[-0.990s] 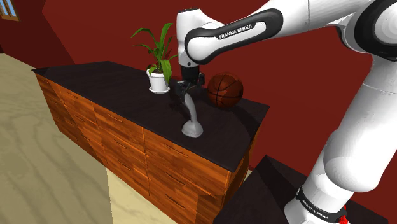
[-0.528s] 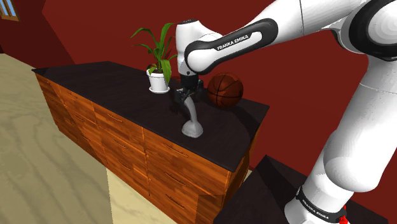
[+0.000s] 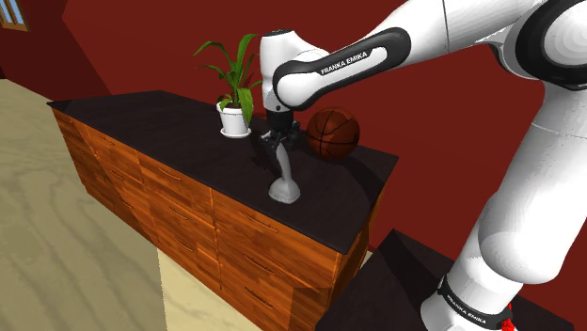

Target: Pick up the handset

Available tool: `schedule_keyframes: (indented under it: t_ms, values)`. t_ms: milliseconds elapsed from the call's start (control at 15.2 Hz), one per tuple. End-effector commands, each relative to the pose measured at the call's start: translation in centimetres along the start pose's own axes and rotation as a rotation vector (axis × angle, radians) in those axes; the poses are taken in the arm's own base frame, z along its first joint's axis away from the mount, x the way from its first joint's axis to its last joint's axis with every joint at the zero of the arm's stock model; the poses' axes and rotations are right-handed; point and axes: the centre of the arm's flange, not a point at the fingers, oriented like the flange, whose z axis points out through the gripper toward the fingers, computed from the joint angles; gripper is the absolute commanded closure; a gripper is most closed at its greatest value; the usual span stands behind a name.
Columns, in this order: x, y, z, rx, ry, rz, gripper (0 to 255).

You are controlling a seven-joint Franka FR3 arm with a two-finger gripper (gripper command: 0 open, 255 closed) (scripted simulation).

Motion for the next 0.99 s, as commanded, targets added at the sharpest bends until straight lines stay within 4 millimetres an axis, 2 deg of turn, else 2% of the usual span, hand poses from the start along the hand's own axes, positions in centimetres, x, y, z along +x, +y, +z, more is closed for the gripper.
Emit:
schedule_keyframes:
  t_ms: [0,66,924]
  values:
    - [0.0,0.0,0.0,0.000,-0.001,0.000,255]
    - [0.0,0.0,0.1,0.000,-0.001,0.000,255]
    - [0.7,1.4,-6.6,0.000,-0.001,0.000,255]
